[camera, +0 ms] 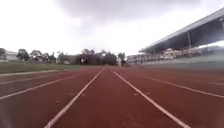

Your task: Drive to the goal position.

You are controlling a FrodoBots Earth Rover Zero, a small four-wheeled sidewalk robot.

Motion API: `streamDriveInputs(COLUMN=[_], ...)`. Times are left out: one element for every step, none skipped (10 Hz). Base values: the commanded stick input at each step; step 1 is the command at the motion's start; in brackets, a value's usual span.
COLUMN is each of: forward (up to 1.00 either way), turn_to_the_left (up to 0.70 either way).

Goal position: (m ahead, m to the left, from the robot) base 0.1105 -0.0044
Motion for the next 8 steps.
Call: streamDriveInputs(forward=[0.45, 0.45, 0.45, 0.45, 0.45, 0.45, 0.45, 0.45], turn_to_the_left=[0.0, 0.0, 0.0, 0.0, 0.0, 0.0, 0.0, 0.0])
